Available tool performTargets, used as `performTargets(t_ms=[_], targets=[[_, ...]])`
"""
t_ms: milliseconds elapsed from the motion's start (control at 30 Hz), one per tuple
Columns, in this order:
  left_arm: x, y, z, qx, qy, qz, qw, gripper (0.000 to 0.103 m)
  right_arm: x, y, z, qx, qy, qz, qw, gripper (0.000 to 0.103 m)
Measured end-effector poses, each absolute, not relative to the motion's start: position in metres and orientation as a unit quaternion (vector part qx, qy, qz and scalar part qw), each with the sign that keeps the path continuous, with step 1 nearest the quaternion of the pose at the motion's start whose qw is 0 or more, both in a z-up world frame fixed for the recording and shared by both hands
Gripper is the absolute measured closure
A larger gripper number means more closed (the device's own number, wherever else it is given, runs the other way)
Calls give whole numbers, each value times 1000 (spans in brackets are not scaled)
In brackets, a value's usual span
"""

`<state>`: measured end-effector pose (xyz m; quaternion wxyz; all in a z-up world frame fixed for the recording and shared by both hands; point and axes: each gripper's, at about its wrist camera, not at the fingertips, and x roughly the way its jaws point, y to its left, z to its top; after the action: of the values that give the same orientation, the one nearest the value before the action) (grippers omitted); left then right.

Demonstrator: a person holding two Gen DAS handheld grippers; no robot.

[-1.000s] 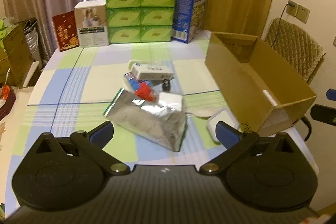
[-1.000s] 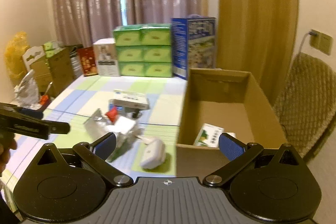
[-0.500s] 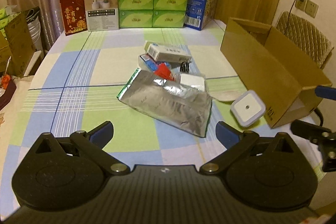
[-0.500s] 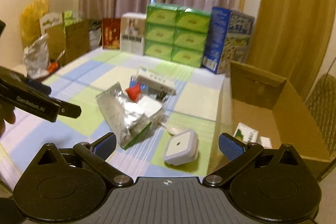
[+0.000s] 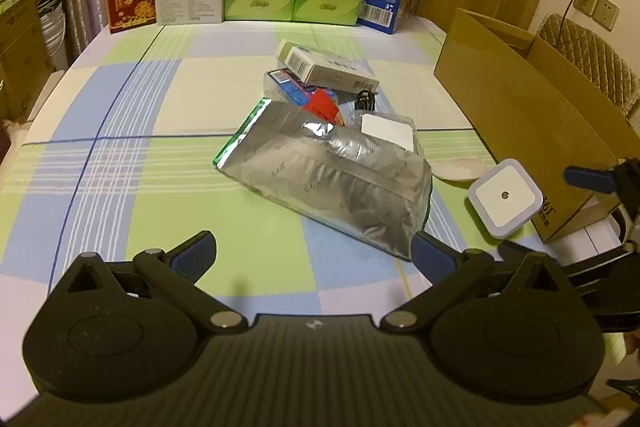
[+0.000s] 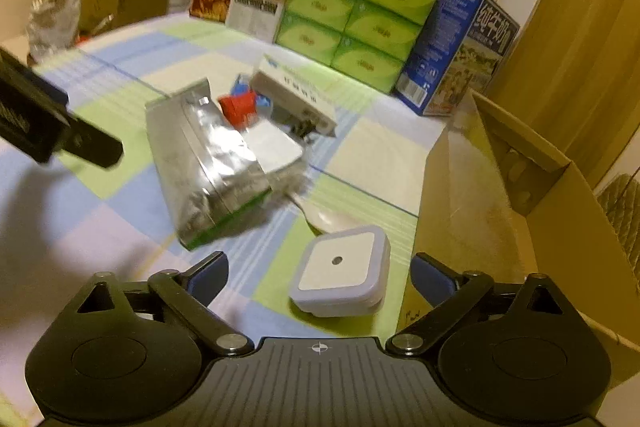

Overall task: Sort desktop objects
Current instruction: 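Grasp the white square night light with the right tool, then grasp the silver foil bag with the left tool while the right holds the night light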

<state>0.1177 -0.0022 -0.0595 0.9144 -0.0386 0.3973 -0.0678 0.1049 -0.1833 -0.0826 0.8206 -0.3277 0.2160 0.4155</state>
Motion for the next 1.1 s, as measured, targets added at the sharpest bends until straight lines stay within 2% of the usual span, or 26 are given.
performTargets(t_ms=[533,600,667,1100], targets=[[128,-8,-65,-47,397,-75,913,1,111,-163,-115,-374,223,357,826,26],[128,-7,-66,-49,399,-75,913,1,112,-163,-117,-373,224,350,829,30],[127,-7,-66,-52,398,-75,913,1,114,-164,-119,-374,219,342,833,40],[128,-3,-69,-67,402,-74,910,1,129,-162,-100,-274,258,407,832,41]])
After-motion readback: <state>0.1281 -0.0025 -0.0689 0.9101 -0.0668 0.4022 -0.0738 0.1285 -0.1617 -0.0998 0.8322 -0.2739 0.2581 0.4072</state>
